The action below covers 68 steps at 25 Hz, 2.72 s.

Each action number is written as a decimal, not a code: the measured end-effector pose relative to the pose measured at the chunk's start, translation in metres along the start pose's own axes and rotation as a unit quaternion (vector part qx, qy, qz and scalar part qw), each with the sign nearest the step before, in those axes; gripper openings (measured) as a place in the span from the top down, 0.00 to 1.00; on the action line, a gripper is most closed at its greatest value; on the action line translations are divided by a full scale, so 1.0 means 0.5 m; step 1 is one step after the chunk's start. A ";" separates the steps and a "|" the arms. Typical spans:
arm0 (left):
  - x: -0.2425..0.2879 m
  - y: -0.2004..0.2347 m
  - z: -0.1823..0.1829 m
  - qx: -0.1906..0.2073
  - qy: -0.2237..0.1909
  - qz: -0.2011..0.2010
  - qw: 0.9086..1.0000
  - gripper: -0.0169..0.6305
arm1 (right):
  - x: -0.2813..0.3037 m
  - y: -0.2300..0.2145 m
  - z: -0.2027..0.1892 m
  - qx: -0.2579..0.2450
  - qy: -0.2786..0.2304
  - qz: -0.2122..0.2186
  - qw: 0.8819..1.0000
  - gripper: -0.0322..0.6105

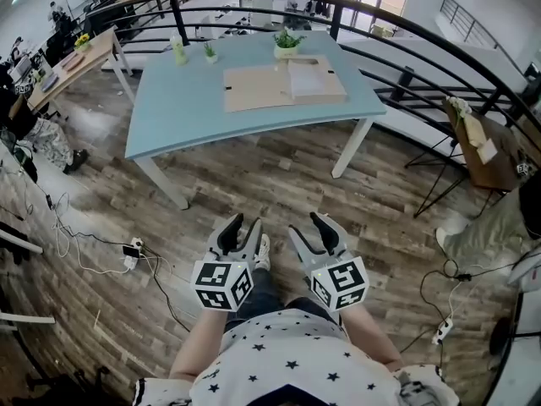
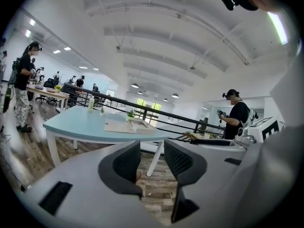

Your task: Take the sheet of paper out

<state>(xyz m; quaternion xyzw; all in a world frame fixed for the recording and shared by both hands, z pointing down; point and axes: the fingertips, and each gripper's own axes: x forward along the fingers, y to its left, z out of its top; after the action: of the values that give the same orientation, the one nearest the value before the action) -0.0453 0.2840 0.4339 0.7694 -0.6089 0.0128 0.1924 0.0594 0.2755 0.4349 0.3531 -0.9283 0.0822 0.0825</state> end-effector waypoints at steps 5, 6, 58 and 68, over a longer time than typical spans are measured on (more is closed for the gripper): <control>0.065 0.013 0.017 0.000 0.004 -0.005 1.000 0.74 | 0.044 -0.048 0.000 0.009 0.004 0.002 1.000 0.64; 0.081 0.018 0.022 0.001 0.005 -0.005 1.000 0.74 | 0.056 -0.059 0.003 0.012 0.003 0.002 1.000 0.64; 0.811 0.324 0.294 0.012 0.066 -0.114 0.991 0.75 | 0.672 -0.519 0.210 0.041 -0.015 -0.108 0.993 0.64; 0.942 0.337 0.287 -0.007 0.092 -0.127 0.988 0.75 | 0.674 -0.576 0.169 0.063 0.012 -0.131 0.989 0.64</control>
<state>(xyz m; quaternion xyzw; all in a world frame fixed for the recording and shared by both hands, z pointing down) -0.1135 -0.2309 0.4680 0.8346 -0.4865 0.0549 0.2525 -0.0040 -0.1708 0.4513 0.4750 -0.8659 0.1338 0.0815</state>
